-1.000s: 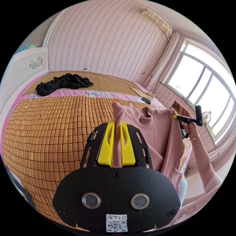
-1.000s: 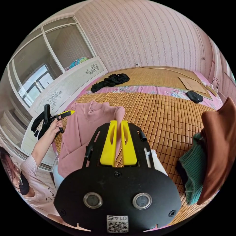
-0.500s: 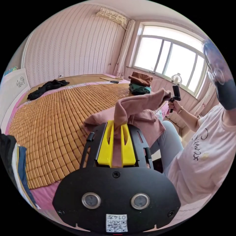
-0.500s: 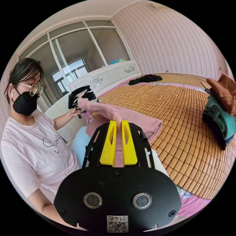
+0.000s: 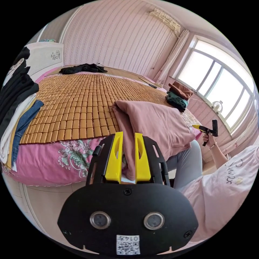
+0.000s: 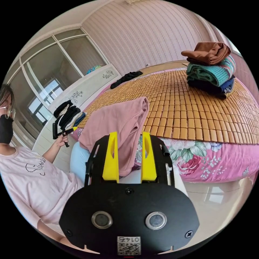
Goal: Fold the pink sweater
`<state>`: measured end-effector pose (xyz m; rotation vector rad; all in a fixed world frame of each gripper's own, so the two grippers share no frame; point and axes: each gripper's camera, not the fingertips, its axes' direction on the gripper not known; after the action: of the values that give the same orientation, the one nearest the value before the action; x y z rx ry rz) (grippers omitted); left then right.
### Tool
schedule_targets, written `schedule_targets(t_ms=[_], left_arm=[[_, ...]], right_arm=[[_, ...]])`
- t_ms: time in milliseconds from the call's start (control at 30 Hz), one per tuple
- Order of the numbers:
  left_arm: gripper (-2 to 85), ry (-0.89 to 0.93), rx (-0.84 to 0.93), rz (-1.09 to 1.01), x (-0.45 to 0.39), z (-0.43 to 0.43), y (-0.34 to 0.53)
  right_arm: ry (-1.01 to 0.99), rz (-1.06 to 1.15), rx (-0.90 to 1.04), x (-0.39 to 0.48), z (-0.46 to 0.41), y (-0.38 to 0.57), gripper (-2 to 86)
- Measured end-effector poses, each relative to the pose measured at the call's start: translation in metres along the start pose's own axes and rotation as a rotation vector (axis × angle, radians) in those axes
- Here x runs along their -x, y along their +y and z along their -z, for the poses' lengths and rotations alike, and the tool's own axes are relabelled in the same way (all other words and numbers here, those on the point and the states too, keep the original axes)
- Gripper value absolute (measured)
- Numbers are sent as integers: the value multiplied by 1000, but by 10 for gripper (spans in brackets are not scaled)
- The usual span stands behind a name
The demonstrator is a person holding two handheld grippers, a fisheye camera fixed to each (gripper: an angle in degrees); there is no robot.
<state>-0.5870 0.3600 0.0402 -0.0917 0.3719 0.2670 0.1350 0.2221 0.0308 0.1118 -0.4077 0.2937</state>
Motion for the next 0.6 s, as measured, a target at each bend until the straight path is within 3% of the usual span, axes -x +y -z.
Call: schedule_targets(t_ms=[167, 300, 500, 600], left_arm=[[56, 75, -30, 120, 23, -46, -72], [66, 108, 87, 247, 45, -107, -117], [70, 63, 242, 104, 24, -142, -129], [69, 72, 195, 92, 19, -128, -124]], right_arm=[[-58, -97, -21, -17, -45, -44, 191], [-46, -167, -4, -30, -81, -66, 196], [-185, -183, 69, -41, -127, -60, 99], [-288, -199, 73, -42, -132, -52, 71]])
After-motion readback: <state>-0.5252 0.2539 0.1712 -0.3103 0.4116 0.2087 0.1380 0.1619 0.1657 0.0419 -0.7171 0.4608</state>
